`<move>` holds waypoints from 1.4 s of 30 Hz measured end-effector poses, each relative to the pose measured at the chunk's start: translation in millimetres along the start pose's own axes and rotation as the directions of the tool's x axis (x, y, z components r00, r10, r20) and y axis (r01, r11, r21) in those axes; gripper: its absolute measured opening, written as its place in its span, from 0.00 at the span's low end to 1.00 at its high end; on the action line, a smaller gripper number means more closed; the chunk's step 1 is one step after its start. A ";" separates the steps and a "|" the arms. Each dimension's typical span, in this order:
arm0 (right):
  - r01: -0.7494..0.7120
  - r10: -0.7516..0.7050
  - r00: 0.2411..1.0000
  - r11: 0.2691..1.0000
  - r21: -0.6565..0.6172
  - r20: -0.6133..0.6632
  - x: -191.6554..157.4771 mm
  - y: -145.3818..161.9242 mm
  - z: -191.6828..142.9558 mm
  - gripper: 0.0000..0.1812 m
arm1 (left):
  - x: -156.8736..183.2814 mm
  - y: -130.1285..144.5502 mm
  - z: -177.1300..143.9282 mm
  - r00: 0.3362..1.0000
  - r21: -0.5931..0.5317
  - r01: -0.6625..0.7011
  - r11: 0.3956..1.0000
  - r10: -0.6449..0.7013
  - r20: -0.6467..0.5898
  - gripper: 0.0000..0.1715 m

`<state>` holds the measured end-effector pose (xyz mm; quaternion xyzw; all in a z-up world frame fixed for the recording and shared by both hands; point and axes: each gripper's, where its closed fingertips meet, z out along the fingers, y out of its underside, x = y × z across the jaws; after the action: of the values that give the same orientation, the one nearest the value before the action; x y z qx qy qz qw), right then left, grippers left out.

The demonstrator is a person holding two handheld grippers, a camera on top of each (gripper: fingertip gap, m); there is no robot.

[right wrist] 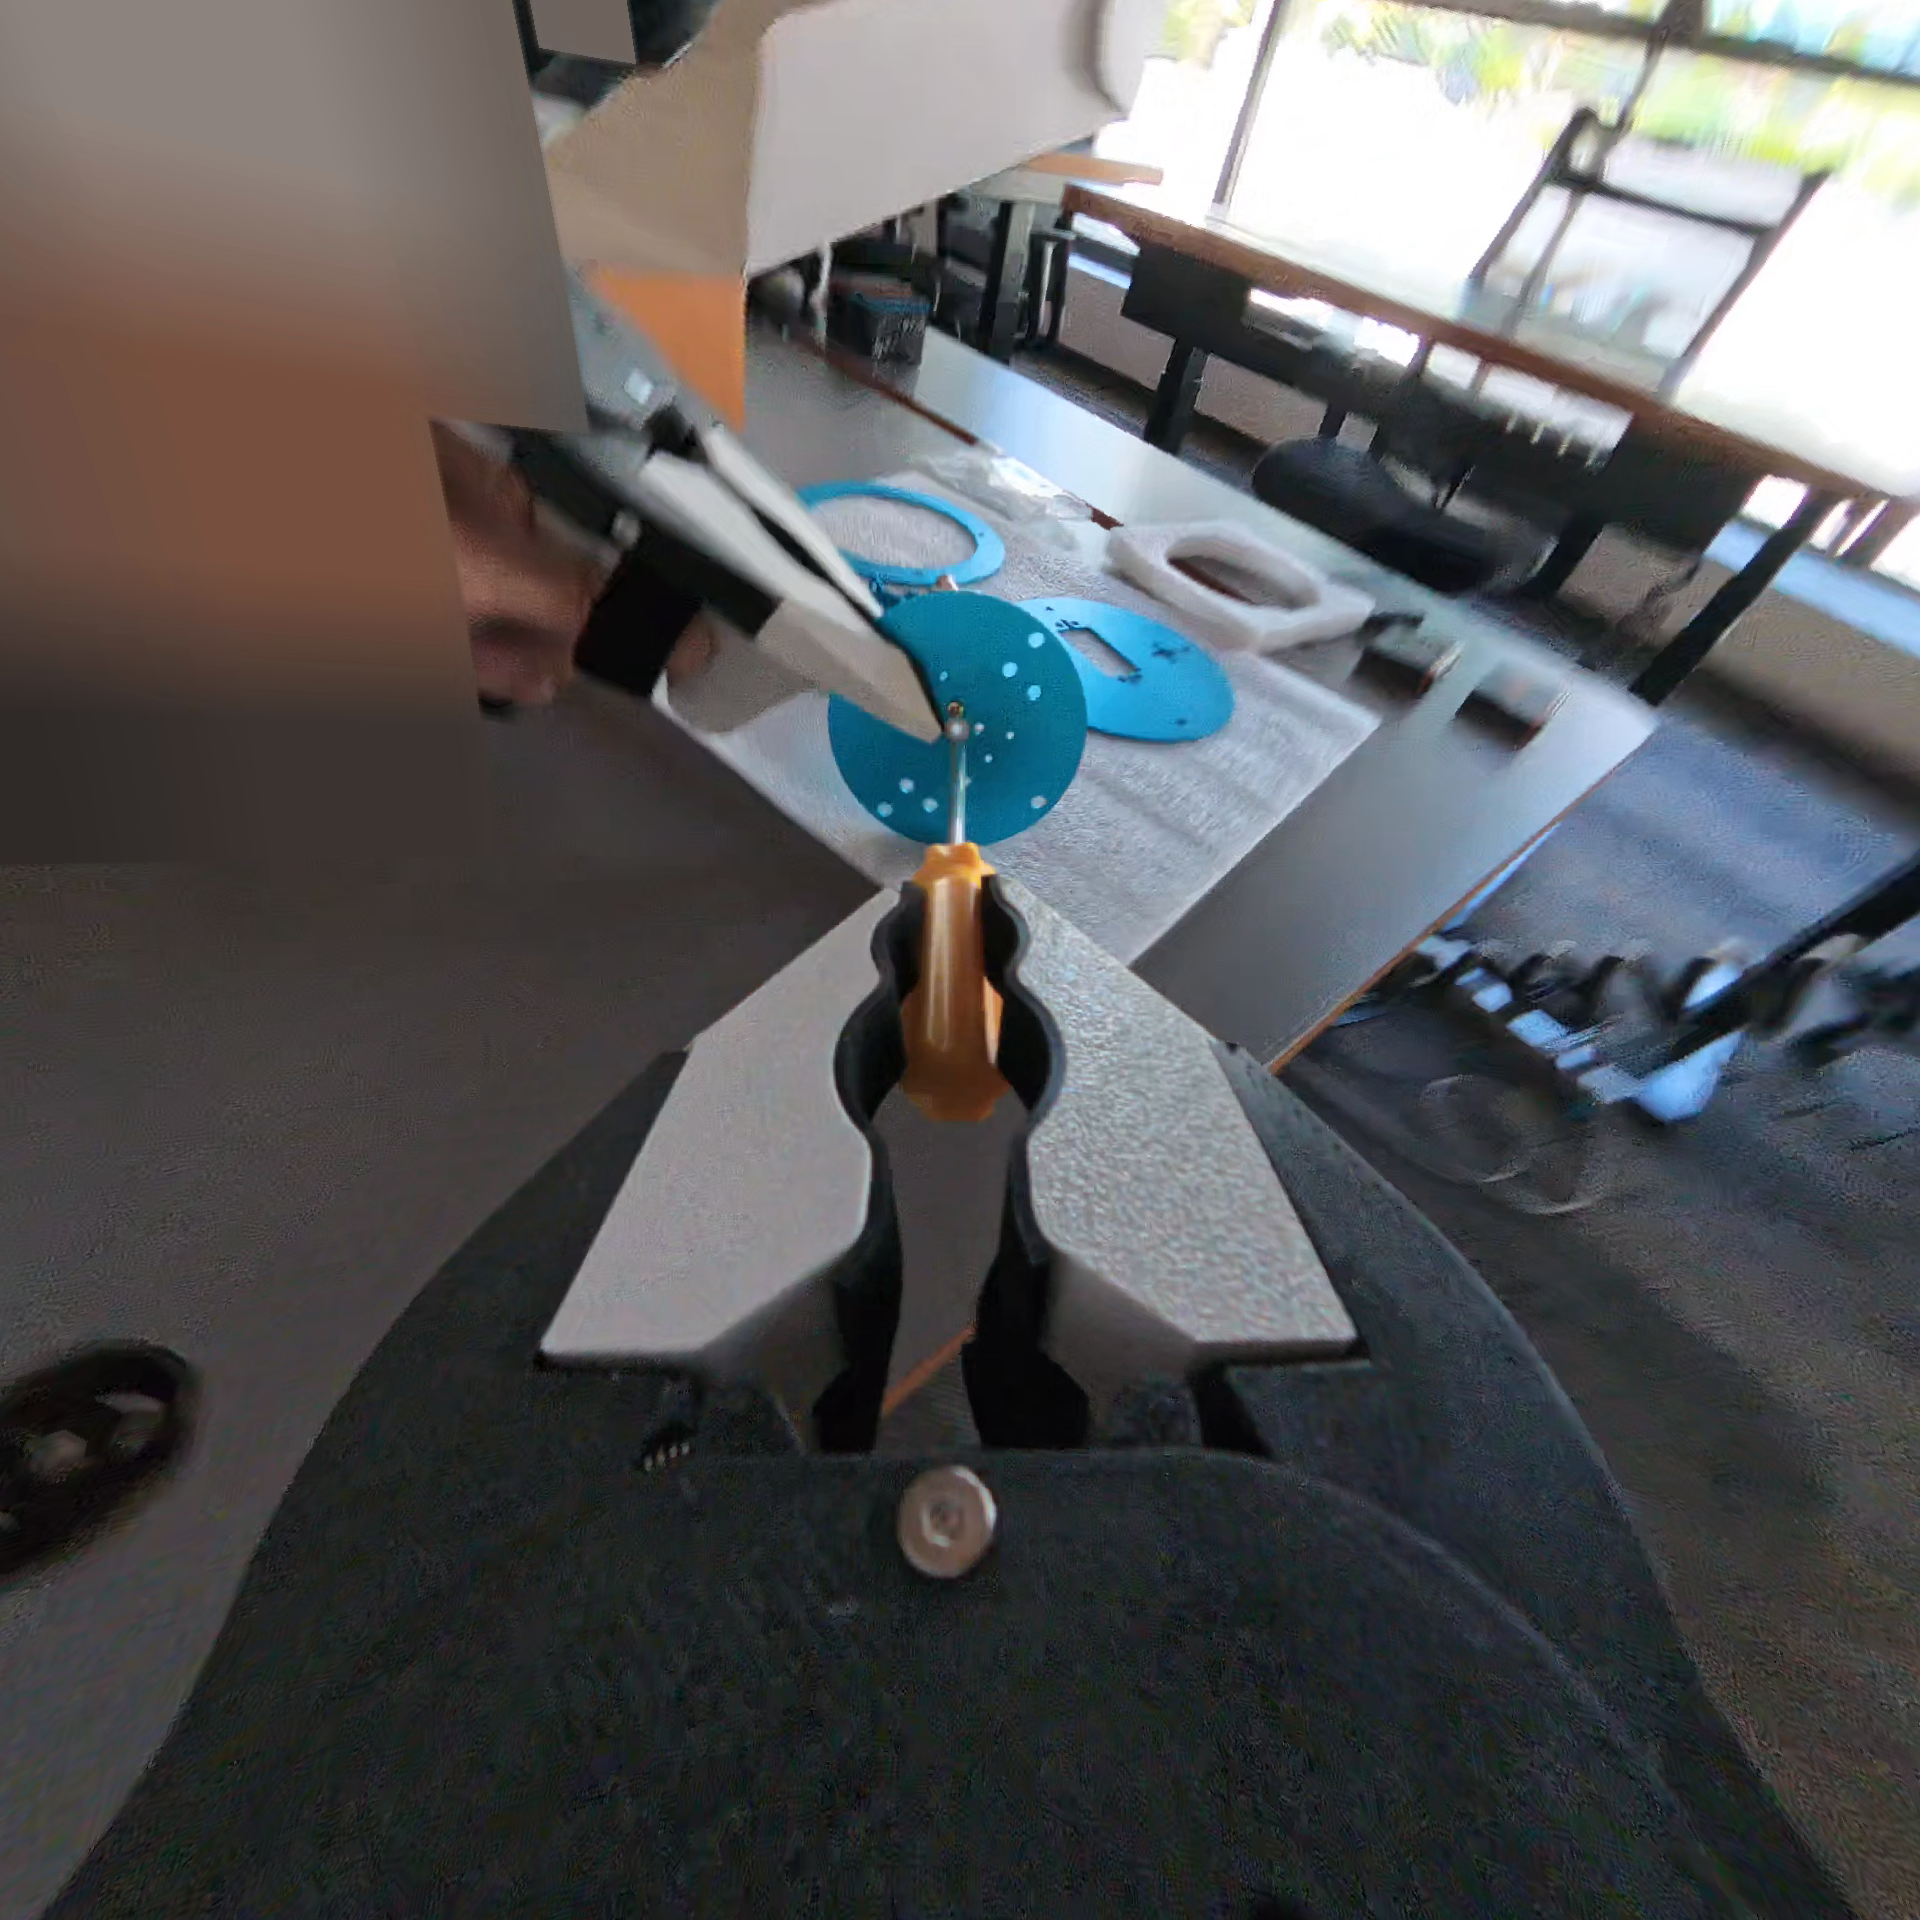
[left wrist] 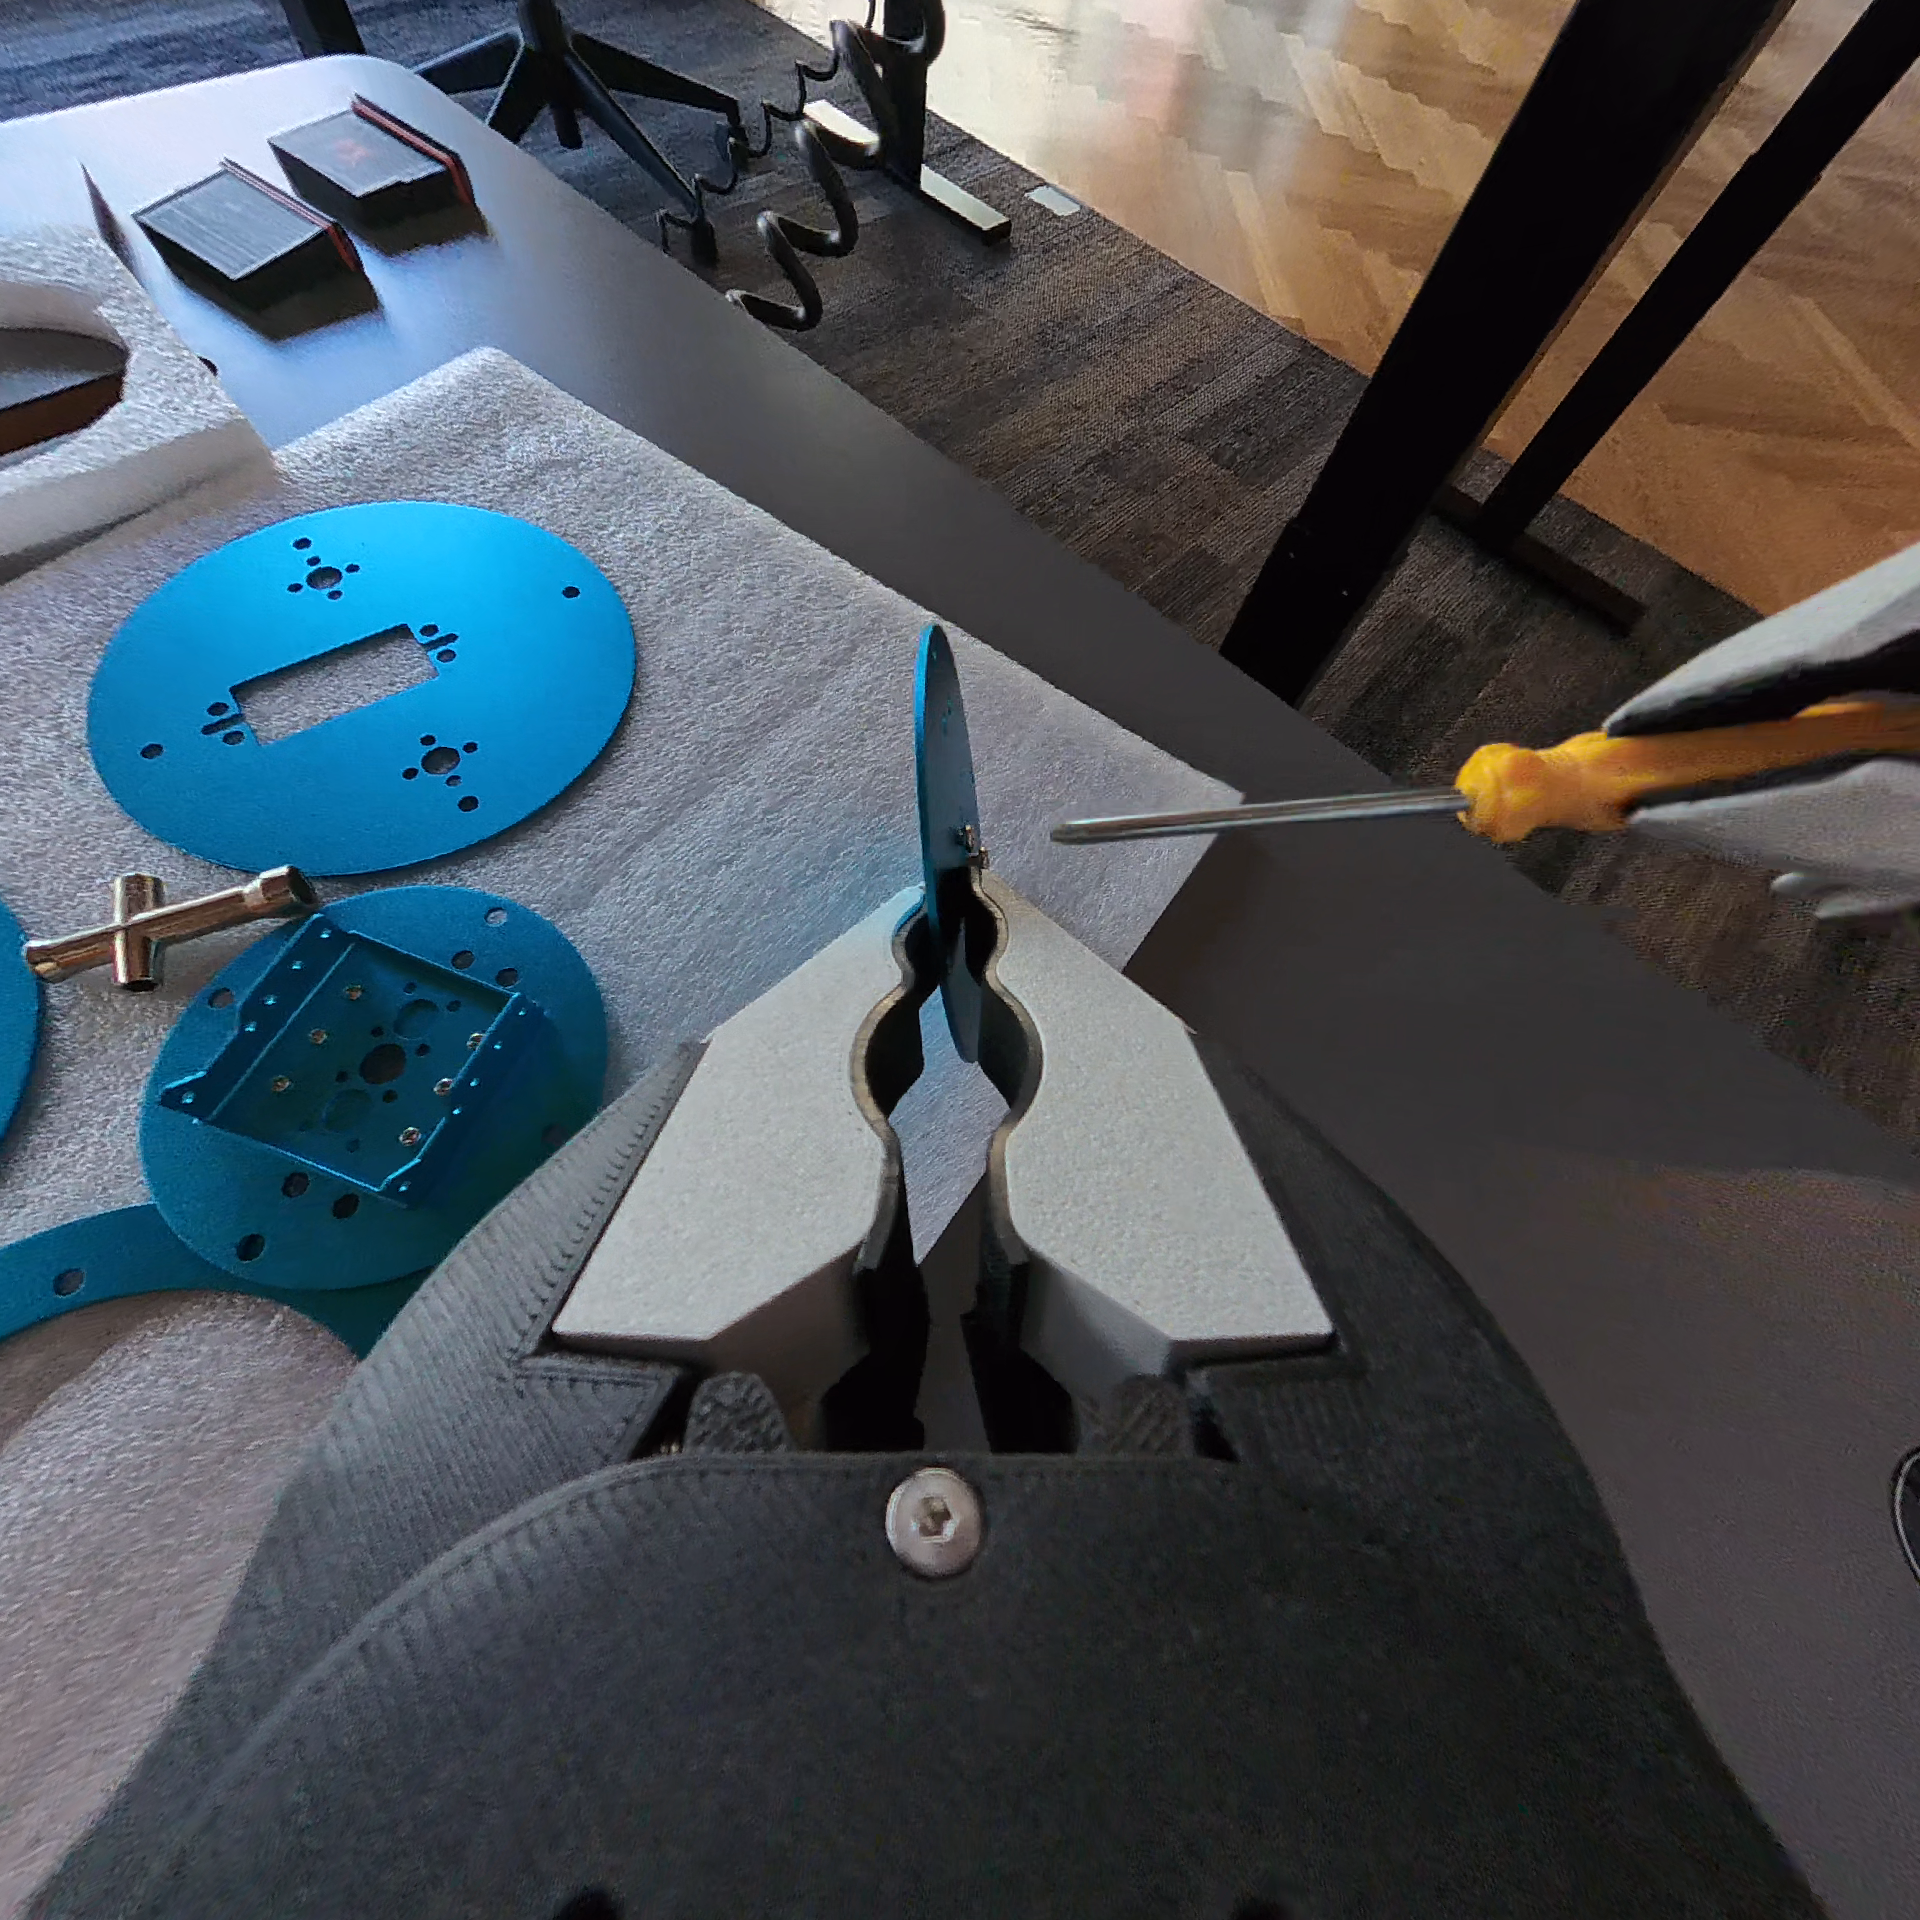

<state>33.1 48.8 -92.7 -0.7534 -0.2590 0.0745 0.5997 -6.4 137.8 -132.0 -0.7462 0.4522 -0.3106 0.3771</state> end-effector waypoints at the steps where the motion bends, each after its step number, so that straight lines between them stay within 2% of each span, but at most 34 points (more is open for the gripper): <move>1: 0.178 -0.178 0.984 0.983 -0.034 -0.010 -4.5 1.1 1.5 0.06 | -0.4 0.2 -0.2 1.000 0.000 0.010 1.000 -0.010 -0.007 0.01; 3: 0.410 -0.413 0.910 0.908 -0.083 -0.026 -10.1 2.0 5.0 0.06 | -0.8 0.6 -0.5 0.999 0.002 0.027 1.000 -0.027 -0.021 0.01; 6: 0.513 -0.519 0.854 0.852 -0.105 -0.037 -11.8 0.8 9.2 0.06 | -1.7 0.8 -0.6 0.998 0.003 0.045 0.999 -0.045 -0.032 0.01; 26: 0.558 -0.562 0.827 0.824 -0.103 -0.014 -11.5 1.4 15.4 0.06 | -1.8 0.7 -0.9 0.998 0.004 0.045 0.999 -0.045 -0.042 0.01; 31: 0.625 -0.629 0.777 0.772 -0.114 -0.001 -12.6 1.0 15.6 0.06 | -1.7 0.7 -0.9 0.999 0.003 0.037 0.999 -0.037 -0.040 0.01; 33: 0.683 -0.686 0.728 0.722 -0.112 0.012 -13.3 0.4 15.5 0.06 | -1.5 0.8 -1.1 0.998 0.001 0.033 0.999 -0.033 -0.045 0.01; 35: 0.762 -0.764 0.644 0.638 -0.113 0.034 -13.0 0.3 15.4 0.06 | -1.2 0.8 -1.3 0.999 0.001 0.026 1.000 -0.026 -0.048 0.01; 39: 0.896 -0.893 0.442 0.435 -0.093 0.085 -13.6 -0.7 14.8 0.06 | -0.4 0.7 -1.3 0.999 -0.002 0.001 1.000 -0.002 -0.044 0.01; 42: 0.968 -0.962 0.248 0.242 -0.064 0.116 -13.0 -0.6 14.0 0.06 | 0.3 0.6 -1.3 0.999 -0.003 -0.005 1.000 0.005 -0.044 0.01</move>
<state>15.9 54.7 -98.5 -0.4695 -0.6856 -0.3049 0.4653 -7.6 137.0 -131.8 -0.7387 0.4627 -0.3251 0.3668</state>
